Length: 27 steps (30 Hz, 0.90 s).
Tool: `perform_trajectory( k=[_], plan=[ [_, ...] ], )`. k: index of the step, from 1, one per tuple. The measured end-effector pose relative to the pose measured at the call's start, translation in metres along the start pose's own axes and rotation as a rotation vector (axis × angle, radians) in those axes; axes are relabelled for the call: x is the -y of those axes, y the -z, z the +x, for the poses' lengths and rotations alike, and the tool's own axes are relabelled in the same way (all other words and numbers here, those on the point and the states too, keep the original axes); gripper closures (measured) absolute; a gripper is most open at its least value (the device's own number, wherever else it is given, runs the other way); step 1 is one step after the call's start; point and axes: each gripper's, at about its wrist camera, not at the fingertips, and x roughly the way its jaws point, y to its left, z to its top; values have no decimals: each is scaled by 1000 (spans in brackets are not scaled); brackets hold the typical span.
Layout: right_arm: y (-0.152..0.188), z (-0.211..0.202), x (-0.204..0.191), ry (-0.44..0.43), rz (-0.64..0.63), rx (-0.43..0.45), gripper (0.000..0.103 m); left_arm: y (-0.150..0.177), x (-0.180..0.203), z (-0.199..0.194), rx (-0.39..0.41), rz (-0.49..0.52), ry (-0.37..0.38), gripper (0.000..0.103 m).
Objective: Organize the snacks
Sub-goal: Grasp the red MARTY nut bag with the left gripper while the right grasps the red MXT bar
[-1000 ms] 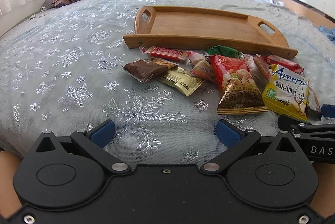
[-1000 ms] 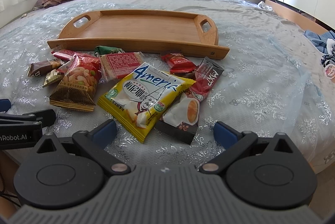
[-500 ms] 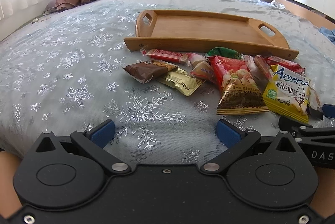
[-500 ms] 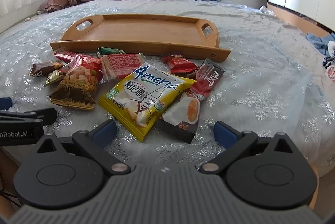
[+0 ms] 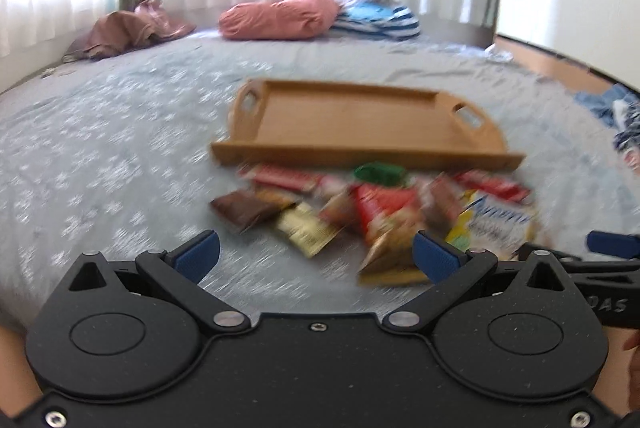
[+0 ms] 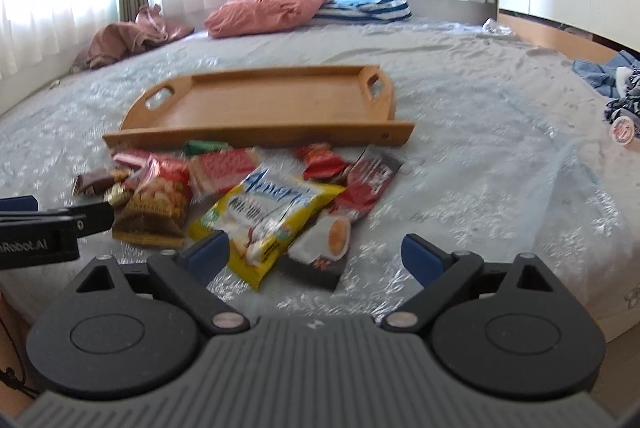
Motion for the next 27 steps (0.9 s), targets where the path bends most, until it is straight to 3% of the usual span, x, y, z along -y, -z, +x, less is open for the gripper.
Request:
perform_trajectory(
  k=[4,7,11,14,19,27],
  plan=[
    [-5,-5,11,28,31,25,8,-10,16,8,-13,21,52,8],
    [-8,-4,19,53,55,8,23,-11,27,19,-39,35,66,20],
    [-8,-2,26,67,83,-10,40,-11,36,29,-62,34,76,44],
    [-7,0,24,76,57,-16,46,-9,41,36,-84,48,80,61],
    [-5,3,14,73,1,-26,50,-6,44,42,-90,50,84,59],
    [-6,10,10,64,15,-42,49,-6,39,58,-145,0,87,57]
  ],
)
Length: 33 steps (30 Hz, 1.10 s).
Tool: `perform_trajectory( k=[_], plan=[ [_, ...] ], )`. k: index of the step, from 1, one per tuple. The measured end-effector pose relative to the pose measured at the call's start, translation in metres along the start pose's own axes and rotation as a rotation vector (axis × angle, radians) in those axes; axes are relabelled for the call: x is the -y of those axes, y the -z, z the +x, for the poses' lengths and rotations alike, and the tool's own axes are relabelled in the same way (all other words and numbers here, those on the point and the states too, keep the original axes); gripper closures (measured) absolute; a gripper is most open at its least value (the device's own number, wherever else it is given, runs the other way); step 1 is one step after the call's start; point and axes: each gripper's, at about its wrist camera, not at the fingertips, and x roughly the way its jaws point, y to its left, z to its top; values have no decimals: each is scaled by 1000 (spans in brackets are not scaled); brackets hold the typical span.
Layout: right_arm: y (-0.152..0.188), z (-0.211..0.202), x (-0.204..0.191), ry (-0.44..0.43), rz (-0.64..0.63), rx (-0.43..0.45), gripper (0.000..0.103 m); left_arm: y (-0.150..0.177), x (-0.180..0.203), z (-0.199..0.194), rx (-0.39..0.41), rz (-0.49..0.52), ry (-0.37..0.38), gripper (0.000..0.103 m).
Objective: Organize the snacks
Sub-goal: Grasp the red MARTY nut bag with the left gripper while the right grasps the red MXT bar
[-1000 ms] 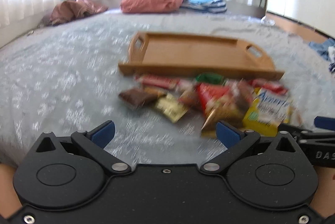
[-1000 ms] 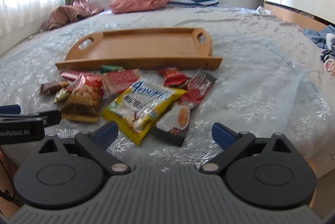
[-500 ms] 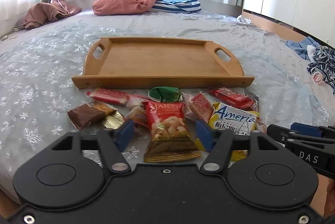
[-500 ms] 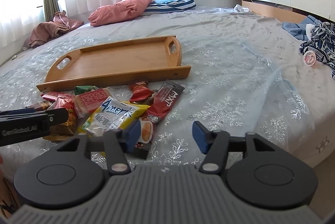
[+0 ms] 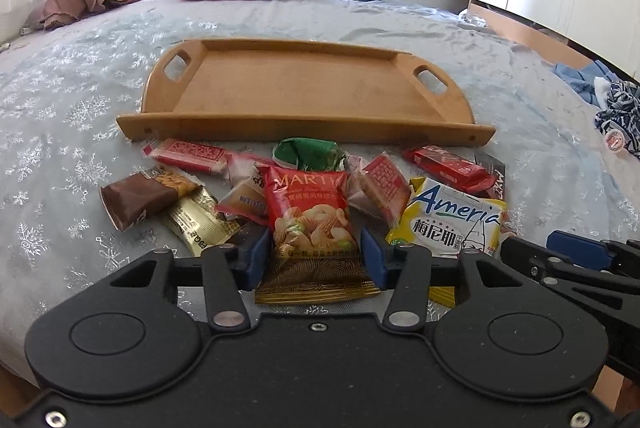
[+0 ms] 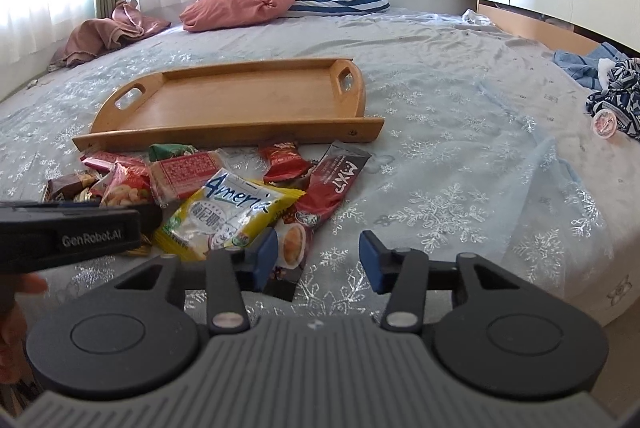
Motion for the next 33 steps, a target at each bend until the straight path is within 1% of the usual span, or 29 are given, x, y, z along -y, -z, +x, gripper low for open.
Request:
perform_trajectory(
  k=[7,17,19,21,23,27,29,31,33],
  plan=[
    [-5,10,-2,-1,11,-8,49,-2,-6,-8,13,-26,8,58],
    [-13,30,-7,7,49,-37,49,-12,-10,-25,52,-12,-13,58],
    [-14,35,-7,12,52,-44,43,-13,-11,-25,52,-13,-15,58],
    [-14,38,-8,16,50,-43,43,-13,-13,-26,51,-16,-18,58],
    [-13,38,-8,19,44,-38,51,-13,-15,-26,49,-22,-20,58],
    [-12,37,-8,27,36,-28,62,-13,-18,-26,40,-37,-21,58],
    [-12,36,-8,45,36,-29,70,-13,-20,-25,37,-41,-21,58],
    [-13,35,-7,53,39,-30,72,-12,-22,-25,35,-45,-21,58],
    [-13,34,-5,53,55,-28,73,-12,-23,-24,33,-47,-20,58]
  ],
)
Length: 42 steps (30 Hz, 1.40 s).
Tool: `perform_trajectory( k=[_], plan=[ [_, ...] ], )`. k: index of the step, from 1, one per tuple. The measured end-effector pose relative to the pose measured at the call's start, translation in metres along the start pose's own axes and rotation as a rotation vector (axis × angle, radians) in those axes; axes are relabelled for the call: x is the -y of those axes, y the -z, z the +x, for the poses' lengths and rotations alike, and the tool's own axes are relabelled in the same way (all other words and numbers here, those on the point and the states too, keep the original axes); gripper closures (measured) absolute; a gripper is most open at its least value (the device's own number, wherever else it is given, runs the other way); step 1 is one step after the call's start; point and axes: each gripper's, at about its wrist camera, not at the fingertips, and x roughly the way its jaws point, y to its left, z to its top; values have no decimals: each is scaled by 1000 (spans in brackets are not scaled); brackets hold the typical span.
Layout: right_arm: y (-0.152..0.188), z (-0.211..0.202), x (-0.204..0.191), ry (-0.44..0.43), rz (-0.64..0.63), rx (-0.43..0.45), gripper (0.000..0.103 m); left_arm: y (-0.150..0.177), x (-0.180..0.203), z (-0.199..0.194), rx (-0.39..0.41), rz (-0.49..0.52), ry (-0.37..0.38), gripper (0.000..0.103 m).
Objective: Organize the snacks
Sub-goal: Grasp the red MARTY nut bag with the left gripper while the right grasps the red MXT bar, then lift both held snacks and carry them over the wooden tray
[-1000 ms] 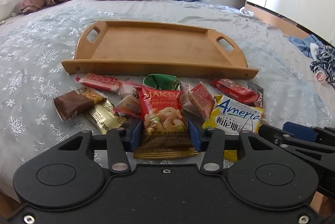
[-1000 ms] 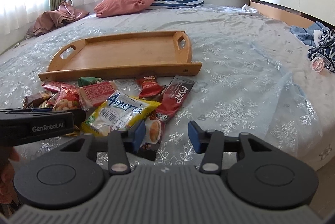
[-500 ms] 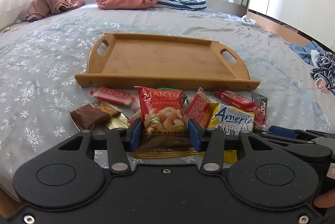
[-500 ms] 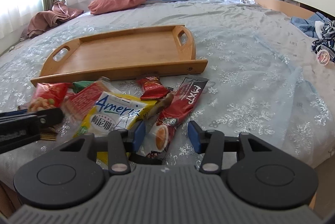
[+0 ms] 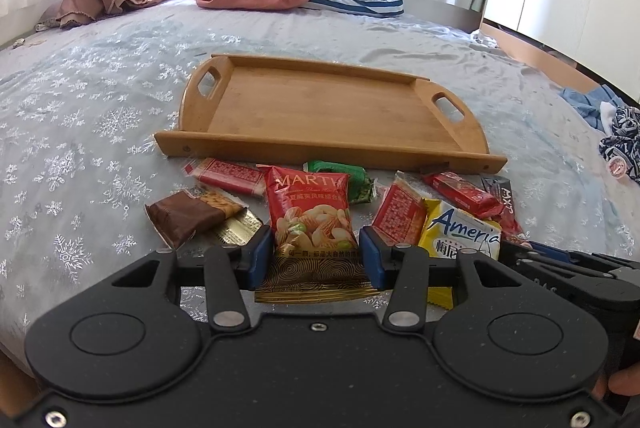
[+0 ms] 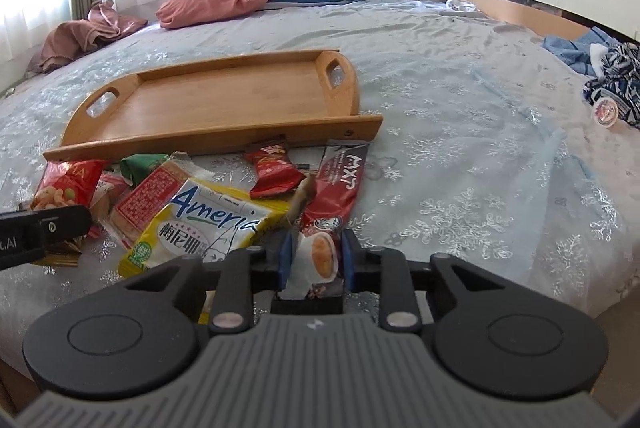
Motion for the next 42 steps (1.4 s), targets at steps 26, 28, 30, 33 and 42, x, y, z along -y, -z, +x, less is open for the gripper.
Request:
perform_trajectory(
  k=[26,28,30,33,42],
  plan=[
    [2,-4,8,63,-6,71,72,-1,-2,0,0,-33,3,58],
    [0,-9,10,64,-3,87,72,-2,-3,0,2,-36,5,58],
    [-4,-12,11,63,-4,98,73,-3,-4,0,4,-40,9,58],
    [-8,-16,12,61,-3,110,73,-2,-4,-1,5,-44,16,58],
    [-15,-25,16,47,19,131,76,-6,-4,-2,10,-46,28,59]
  ],
)
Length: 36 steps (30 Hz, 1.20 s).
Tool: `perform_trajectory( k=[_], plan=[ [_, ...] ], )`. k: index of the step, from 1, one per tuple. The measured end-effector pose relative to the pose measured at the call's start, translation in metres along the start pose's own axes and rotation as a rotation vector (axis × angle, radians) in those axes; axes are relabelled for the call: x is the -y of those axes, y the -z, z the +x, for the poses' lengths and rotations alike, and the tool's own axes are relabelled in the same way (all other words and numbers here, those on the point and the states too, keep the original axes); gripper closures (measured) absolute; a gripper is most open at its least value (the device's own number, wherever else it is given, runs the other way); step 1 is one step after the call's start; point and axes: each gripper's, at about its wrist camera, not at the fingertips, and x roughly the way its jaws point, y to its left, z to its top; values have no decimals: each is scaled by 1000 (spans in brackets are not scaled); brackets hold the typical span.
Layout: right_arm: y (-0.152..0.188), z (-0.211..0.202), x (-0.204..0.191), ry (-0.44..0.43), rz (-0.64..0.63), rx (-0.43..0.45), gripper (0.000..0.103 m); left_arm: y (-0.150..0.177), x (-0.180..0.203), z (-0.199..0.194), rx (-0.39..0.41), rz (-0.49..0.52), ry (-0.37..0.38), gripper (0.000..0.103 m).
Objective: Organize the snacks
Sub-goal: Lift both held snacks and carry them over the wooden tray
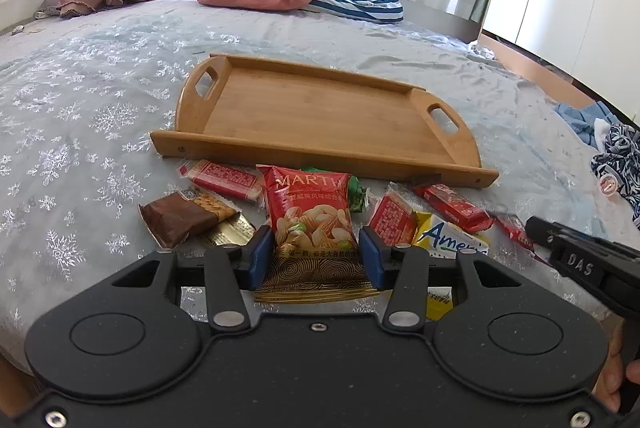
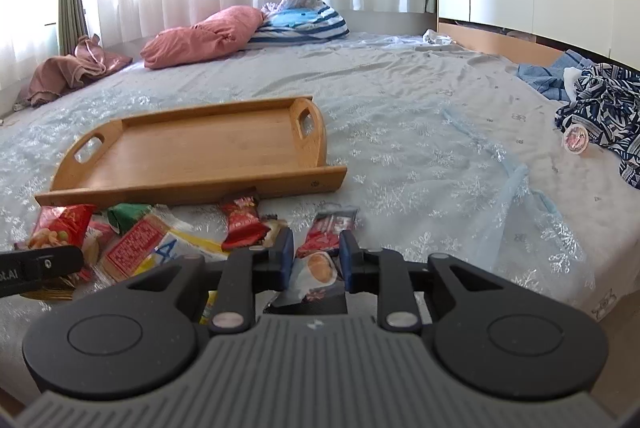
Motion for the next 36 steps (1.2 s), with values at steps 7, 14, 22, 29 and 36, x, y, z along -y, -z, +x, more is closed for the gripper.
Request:
perform_trajectory(
  k=[7,14,22,29,36],
  plan=[
    [-12,-6,-1,5,-14,27,99,-2,0,-1,5,-12,4,59],
    [3,7,2,9,4,-56,85,1,-1,2,-15,-14,7,59],
    [14,12,10,38,58,-72,64,2,-2,5,-21,-15,5,59],
    [13,16,2,4,62,-73,56,4,1,7,-29,-11,9,59],
    [16,35,-12,37,21,-94,47,3,1,8,-32,-6,11,59]
  ],
)
